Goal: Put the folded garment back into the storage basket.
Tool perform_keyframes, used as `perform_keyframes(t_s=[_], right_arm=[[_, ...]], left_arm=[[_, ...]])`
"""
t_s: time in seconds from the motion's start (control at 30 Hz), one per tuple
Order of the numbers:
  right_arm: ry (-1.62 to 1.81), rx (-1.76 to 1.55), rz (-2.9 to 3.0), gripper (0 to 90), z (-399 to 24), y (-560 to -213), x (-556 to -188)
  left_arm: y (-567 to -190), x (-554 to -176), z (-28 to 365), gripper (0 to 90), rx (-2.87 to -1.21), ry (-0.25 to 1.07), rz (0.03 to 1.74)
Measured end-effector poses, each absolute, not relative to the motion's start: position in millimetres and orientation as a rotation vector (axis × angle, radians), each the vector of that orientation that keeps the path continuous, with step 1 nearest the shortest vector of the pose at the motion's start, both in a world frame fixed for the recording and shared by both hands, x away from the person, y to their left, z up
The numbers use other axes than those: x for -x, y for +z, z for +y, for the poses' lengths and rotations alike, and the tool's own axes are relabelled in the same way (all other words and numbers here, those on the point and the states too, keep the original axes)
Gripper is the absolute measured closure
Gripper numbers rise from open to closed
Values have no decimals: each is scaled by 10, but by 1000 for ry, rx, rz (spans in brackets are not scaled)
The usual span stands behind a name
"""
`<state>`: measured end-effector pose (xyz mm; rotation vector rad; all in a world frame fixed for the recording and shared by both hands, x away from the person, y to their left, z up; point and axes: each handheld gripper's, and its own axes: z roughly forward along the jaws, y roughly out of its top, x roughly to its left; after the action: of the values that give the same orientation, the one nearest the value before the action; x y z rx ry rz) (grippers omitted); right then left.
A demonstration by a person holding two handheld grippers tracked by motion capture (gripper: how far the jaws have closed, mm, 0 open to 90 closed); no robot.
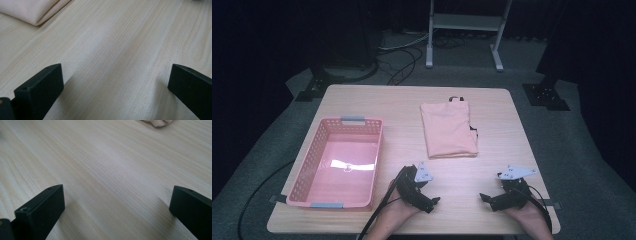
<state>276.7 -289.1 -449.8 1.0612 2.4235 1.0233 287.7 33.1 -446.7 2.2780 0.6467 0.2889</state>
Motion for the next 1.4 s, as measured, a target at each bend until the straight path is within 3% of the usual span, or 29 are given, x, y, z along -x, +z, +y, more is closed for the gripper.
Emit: perform_keyframes(t_s=[0.77, 1.4], right_arm=[[1103, -980, 2434, 1, -2859, -4347, -2852], [1202, -893, 2417, 1, -2617, -4128, -3187]], left_arm=[[-4319, -2984, 261, 0, -2239, 252, 624], [-4091, -3289, 213, 0, -2176, 281, 617]])
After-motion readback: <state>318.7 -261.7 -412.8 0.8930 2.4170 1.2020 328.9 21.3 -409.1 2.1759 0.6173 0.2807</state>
